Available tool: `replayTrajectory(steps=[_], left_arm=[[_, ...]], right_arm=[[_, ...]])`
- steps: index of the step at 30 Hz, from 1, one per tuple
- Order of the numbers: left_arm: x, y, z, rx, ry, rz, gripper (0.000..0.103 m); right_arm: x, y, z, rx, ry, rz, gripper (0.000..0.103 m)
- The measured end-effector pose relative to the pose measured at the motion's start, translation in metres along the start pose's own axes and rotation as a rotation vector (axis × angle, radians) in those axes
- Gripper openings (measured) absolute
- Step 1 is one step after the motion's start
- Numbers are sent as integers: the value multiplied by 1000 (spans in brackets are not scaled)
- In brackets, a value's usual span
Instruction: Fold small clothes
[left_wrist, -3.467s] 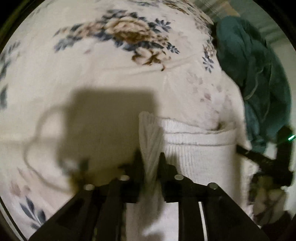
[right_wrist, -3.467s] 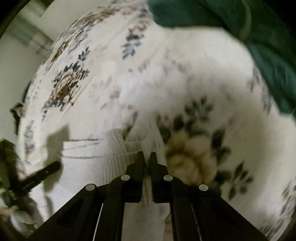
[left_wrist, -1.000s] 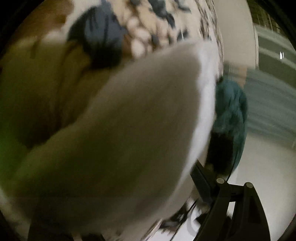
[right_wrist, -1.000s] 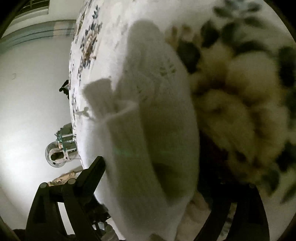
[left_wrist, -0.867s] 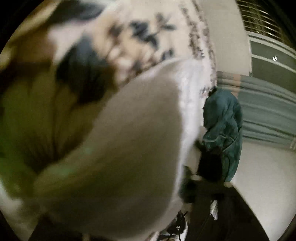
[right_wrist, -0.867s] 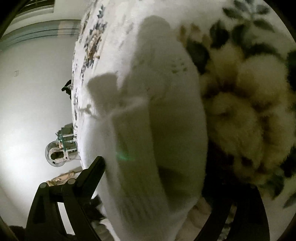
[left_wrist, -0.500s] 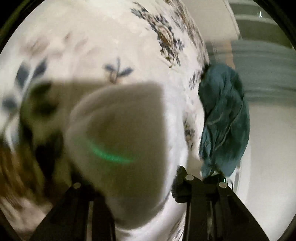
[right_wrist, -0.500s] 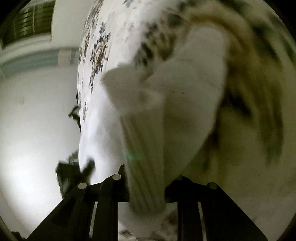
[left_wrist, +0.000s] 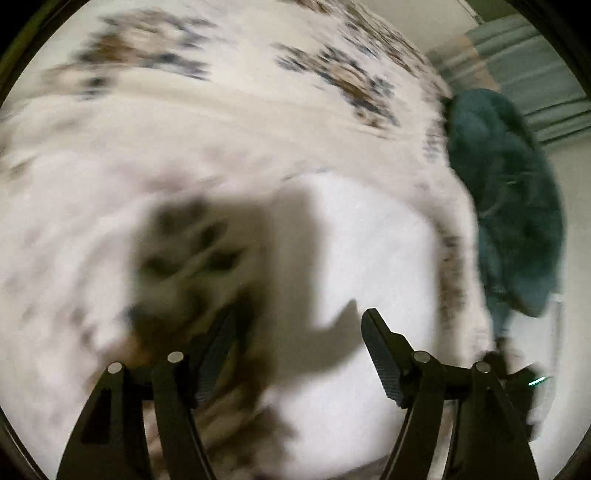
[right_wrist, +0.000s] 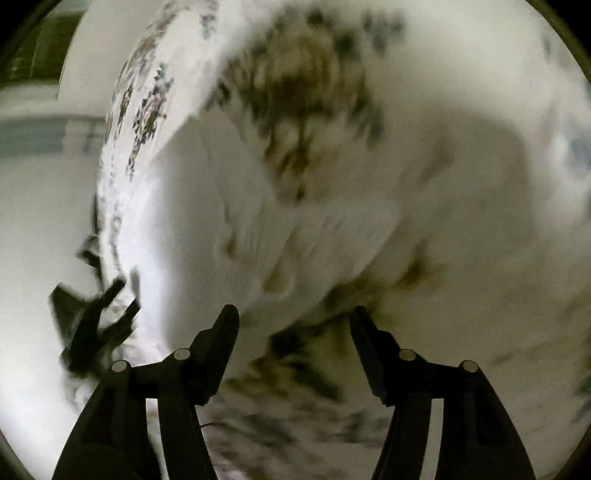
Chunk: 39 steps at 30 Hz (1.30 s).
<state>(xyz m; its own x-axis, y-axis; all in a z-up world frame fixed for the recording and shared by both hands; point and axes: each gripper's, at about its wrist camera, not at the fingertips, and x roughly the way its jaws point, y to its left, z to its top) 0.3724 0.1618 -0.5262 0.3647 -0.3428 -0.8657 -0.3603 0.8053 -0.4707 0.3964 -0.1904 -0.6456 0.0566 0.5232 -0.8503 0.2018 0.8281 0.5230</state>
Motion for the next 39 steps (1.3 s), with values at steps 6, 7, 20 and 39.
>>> replayTrajectory(steps=[6,7,20,39], left_arm=[[9,36,-67,-176,36,75,69],[13,35,-69,-184,38,72,69],[21,13,-48,-170,19,-51,69],[81,9,-10,-177,132,-441,79]], right_arm=[[-9,42,53,-213,24,4,65],[0,58,55,-250,49,9,65],[-23,57,64,-261,-55,-264,4],[83,32,145,-327,372,291,103]])
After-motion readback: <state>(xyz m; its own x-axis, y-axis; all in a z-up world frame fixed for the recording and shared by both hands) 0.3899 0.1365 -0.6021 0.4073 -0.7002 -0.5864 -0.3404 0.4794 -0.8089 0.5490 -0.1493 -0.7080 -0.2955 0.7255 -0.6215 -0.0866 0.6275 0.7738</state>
